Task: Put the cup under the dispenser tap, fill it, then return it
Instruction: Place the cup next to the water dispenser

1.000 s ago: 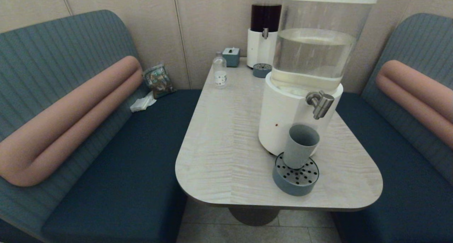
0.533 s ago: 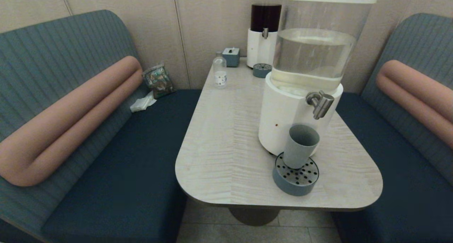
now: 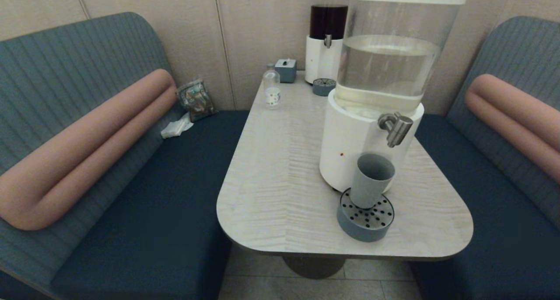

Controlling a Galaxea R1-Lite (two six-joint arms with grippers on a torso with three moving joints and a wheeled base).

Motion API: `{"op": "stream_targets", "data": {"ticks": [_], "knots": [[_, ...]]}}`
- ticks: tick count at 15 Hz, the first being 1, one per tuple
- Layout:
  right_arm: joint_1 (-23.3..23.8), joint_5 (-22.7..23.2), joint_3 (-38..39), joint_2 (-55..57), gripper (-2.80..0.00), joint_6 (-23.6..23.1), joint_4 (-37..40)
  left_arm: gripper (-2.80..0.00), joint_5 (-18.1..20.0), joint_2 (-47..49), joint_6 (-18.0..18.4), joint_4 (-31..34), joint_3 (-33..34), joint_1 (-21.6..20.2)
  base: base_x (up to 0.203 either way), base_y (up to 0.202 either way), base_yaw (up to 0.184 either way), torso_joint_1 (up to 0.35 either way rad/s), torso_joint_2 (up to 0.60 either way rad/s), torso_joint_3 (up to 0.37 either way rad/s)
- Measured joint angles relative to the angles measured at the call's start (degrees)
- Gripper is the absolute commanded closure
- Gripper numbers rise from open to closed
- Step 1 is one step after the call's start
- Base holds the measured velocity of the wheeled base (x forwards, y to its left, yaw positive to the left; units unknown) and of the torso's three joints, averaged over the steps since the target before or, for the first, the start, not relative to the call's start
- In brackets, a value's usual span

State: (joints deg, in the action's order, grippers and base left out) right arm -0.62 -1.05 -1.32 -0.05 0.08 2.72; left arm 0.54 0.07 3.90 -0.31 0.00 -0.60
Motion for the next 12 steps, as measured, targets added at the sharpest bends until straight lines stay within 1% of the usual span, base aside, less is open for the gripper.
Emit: {"op": "stream_targets", "data": {"ticks": [6, 10, 12], "knots": [[0.0, 0.0, 0.0, 0.0, 0.00, 0.0, 0.0, 0.00, 0.0, 0.0, 0.4, 0.1, 0.0, 0.0, 0.000, 0.000, 0.000, 0.000, 0.00, 0.000], [0.0, 0.0, 0.0, 0.0, 0.00, 0.0, 0.0, 0.00, 0.0, 0.0, -0.2, 0.0, 0.0, 0.0, 0.000, 0.000, 0.000, 0.000, 0.00, 0.000], [0.0, 0.0, 0.0, 0.0, 0.00, 0.0, 0.0, 0.00, 0.0, 0.0, 0.6, 0.3, 0.0, 0.0, 0.000, 0.000, 0.000, 0.000, 0.00, 0.000]]}}
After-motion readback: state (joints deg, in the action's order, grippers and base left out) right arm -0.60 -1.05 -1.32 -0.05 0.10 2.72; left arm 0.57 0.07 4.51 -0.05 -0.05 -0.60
